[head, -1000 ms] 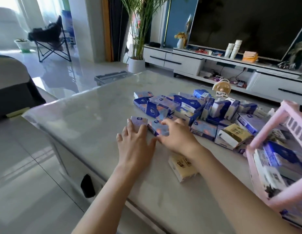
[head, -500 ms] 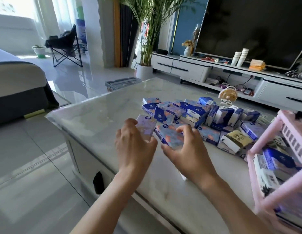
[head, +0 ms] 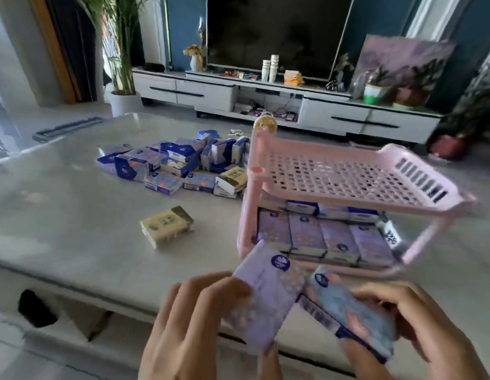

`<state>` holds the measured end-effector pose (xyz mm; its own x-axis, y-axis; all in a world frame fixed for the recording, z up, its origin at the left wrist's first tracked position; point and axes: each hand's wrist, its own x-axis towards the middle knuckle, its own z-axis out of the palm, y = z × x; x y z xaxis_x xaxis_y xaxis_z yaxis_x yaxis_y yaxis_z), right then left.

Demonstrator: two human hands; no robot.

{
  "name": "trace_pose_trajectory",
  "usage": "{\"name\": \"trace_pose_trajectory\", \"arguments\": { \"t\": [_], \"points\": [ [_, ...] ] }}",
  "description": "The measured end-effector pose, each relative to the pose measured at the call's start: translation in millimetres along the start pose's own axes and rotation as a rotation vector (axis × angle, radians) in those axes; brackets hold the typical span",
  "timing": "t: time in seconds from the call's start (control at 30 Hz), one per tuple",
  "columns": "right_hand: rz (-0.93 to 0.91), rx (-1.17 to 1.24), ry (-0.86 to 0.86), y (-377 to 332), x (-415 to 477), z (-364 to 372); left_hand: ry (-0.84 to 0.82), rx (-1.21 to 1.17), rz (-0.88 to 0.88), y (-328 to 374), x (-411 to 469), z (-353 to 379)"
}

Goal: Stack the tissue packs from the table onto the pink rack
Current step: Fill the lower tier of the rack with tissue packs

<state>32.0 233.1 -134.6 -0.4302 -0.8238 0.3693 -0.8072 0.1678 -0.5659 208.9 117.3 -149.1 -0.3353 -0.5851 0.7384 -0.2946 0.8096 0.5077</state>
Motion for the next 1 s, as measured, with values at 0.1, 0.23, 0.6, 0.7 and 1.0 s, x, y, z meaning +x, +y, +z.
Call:
{"name": "trace_pose_trajectory", "arguments": {
  "t": [0.1, 0.23, 0.6, 0.7, 1.0],
  "points": [
    [-0.001, -0.042, 0.252, 25.5, 6.0, -7.6, -0.082, 0.011, 0.02, 19.1, 3.3, 33.3],
    [0.088, -0.106, 0.352, 41.0, 38.4, -6.4, -0.138, 0.131, 0.014, 22.8, 15.9, 78.5],
    [0.026, -0.238, 0.453, 55.8, 71.3, 31.4, -0.106, 0.59, 0.034, -3.5, 34.3, 124.4],
    [0.046, -0.22, 0.416, 59.6, 71.2, 41.6, -0.143, 0.715, 0.004, -6.8, 37.3, 126.5],
    [-0.064, -0.163, 0.224, 63.7, 65.0, 49.6, -0.181, 0.629, 0.168, -10.2, 30.2, 133.0]
  ]
}}
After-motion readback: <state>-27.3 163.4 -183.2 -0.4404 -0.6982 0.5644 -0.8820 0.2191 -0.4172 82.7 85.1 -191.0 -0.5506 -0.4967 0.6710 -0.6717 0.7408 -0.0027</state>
